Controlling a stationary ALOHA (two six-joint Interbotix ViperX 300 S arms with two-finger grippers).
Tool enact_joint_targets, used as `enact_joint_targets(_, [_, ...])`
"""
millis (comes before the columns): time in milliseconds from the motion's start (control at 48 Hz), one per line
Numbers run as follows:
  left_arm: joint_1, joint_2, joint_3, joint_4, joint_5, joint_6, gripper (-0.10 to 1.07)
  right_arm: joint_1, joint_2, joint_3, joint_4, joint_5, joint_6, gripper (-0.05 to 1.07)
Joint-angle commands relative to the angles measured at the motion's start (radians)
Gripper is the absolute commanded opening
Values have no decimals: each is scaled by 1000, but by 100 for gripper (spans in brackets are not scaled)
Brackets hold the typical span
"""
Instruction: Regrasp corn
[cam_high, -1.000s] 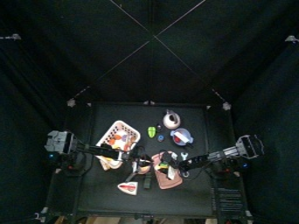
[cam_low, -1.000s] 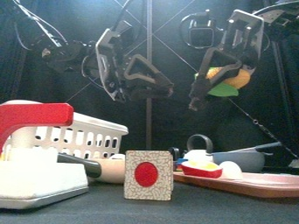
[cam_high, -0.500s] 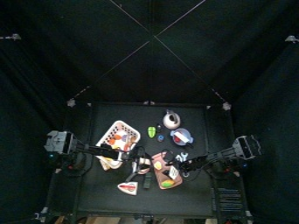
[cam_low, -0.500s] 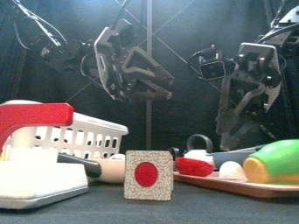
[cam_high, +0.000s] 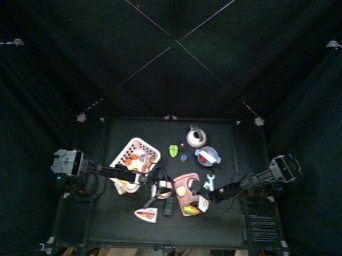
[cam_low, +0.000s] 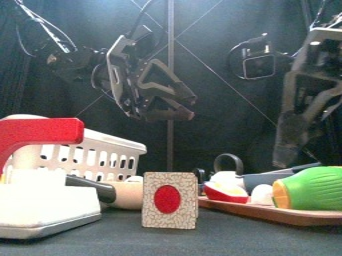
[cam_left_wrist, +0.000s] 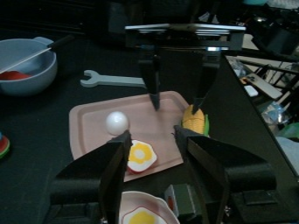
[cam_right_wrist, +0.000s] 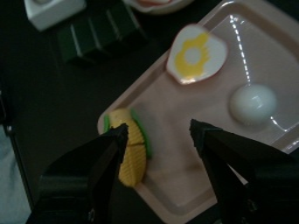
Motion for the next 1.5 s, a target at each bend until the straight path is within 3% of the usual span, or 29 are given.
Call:
enact_joint_targets(0, [3,-21,-11,-2,-3,0,83,32,5,-21,-5,-5,-2,91])
enact_joint_targets(500, [3,-21,-9,-2,-3,0,83,40,101,-84,-2,5,-2,91])
enact_joint_targets(1125, [3,-17,-11,0,-3,0,83,-21,121,-86,40,32,0,91])
enact_joint_targets(1479, [3,-17,-12,-2,-3,0,83,-37,124,-84,64,38,0,75])
